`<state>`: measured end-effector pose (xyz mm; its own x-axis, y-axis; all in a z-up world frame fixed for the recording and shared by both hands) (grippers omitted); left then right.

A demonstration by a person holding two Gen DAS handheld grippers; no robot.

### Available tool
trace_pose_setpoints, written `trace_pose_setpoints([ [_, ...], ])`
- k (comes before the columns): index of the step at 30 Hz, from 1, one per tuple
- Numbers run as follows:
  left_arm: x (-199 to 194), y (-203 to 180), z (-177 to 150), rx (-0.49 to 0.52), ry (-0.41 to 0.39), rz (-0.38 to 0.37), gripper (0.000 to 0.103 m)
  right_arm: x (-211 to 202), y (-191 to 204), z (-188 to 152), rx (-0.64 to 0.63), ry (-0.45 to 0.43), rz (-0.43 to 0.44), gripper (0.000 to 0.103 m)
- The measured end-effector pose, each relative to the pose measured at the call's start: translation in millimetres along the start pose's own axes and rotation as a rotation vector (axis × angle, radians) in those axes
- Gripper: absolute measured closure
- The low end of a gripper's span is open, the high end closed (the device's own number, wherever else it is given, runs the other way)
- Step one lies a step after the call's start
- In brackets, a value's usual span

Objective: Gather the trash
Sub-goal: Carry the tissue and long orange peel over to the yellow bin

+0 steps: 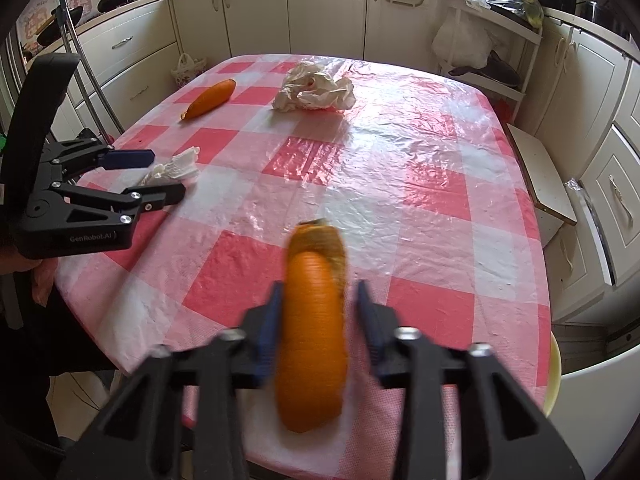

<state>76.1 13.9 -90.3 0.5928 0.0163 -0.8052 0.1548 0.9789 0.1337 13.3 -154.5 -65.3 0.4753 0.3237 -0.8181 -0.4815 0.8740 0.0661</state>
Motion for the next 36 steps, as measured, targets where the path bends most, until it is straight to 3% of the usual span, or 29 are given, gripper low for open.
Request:
trace_pose_setpoints([
  [1, 0, 0, 0, -0.01, -0.001, -0.029, 0.073, 0, 0, 0, 0.001, -0.001, 0.002, 0.075],
  [2, -1, 0, 0, -0.024, 0.002, -0.052, 0.08, -1, 1, 0, 0.001, -0.002, 0.005, 0.075],
  [5, -3, -2, -1, -0.014, 0.004, -0.061, 0.081, -3, 1, 0, -0.003, -0.008, 0.006, 0.075],
  [6, -4, -2, -1, -0.019, 0.004, -0.071, 0.081, -3, 0, 0, 0.001, -0.007, 0.005, 0.071],
  [7, -5, -2, -1, -0.02, 0.003, -0.071, 0.08, -3, -1, 0, 0.004, -0.008, 0.002, 0.058],
  [8, -4, -2, -1, -0.018, 0.009, -0.064, 0.08, -3, -3, 0, 0.01, -0.006, -0.006, 0.051],
  [10, -3, -1, -2, -0.018, 0.008, -0.046, 0.067, -1, -4, -2, 0.011, 0.003, -0.001, 0.049],
  [12, -2, -1, -2, -0.024, 0.006, -0.047, 0.065, 0, -1, -3, -0.005, 0.005, -0.001, 0.056],
  [13, -2, -1, -2, -0.021, 0.006, -0.049, 0.067, 0, -1, -3, -0.006, 0.004, 0.003, 0.067],
  [15, -4, -4, -1, -0.01, 0.005, -0.066, 0.081, 0, -1, -2, -0.007, 0.002, 0.002, 0.074],
  [19, -11, -9, 3, -0.018, -0.026, -0.085, 0.082, -4, -2, -2, -0.005, -0.012, -0.001, 0.077],
  [27, -34, -9, 23, -0.137, -0.155, -0.18, 0.082, -24, -14, -4, 0.001, -0.08, -0.025, 0.077],
  [36, -46, -35, 34, -0.143, -0.216, -0.245, 0.082, -45, -35, -10, 0.026, -0.136, -0.042, 0.077],
])
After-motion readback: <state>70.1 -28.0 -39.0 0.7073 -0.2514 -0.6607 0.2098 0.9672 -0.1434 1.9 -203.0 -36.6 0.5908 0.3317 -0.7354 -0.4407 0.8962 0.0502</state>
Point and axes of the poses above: each gripper's, at about its wrist camera, not at the fingertips, and x roughly the way its jaws point, y to its left, z to its top, the point moved 2 cm from there along x, roughly the way its jaws point, and after that the axes turned 4 degrees about z, right-handed, at the moved point
